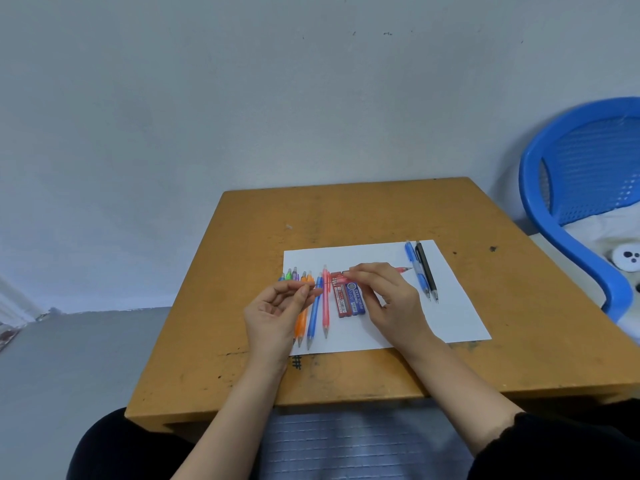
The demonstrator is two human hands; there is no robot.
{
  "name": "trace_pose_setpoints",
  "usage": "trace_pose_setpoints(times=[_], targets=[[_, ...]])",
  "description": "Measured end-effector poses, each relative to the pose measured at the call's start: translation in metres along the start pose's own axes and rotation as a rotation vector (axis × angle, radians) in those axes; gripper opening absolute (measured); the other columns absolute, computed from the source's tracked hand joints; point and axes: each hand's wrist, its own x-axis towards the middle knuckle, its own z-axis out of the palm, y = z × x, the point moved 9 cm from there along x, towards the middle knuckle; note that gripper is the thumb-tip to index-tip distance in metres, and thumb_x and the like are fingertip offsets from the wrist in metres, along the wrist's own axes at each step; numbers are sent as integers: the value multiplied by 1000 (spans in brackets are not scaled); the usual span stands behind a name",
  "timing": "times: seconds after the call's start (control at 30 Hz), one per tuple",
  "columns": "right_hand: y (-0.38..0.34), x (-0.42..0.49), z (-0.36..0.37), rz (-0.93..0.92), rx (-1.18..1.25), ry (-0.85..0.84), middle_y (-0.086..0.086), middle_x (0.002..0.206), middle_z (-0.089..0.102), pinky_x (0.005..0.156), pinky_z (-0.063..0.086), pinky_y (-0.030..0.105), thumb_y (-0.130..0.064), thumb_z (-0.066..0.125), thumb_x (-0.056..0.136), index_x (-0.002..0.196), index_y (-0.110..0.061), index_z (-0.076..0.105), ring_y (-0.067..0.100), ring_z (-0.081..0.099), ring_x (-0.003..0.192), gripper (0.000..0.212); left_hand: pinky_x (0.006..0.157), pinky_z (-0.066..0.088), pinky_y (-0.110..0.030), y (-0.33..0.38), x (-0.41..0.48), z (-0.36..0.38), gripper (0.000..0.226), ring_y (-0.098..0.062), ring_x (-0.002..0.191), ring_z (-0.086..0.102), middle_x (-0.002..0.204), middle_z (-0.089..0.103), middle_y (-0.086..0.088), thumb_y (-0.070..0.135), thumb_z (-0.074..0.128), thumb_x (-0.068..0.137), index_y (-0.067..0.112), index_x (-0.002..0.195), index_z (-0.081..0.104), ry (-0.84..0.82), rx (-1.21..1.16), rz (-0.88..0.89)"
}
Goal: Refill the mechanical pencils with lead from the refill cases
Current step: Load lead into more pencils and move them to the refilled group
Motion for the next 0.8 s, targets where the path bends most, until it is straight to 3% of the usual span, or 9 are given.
trace_pose_setpoints(times=[0.27, 0.57, 0.8], targets=[[-3, 2, -3, -42, -17, 43, 6, 107, 69, 87, 50, 29, -42, 38, 99, 109, -8, 69, 10, 55, 106, 47, 64, 54, -16, 7, -1, 13, 12, -6, 85, 70, 83, 74, 12, 16, 70, 78, 21, 89, 72, -10, 220, 104], [1, 1, -6, -27, -2, 73, 6, 108, 69, 87, 50, 29, -43, 36, 100, 112, -8, 68, 11, 56, 105, 49, 77, 55, -18, 14, 2, 30, 21, -6, 88, 70, 90, 74, 8, 4, 73, 80, 20, 94, 74, -27, 290, 175], [-1, 1, -9, -8, 71, 90, 8, 111, 68, 92, 49, 21, -36, 38, 101, 116, -6, 66, 10, 57, 108, 43, 71, 52, -14, 14, 4, 39, 21, -2, 85, 69, 84, 73, 12, 0, 73, 79, 16, 93, 72, -49, 192, 104]])
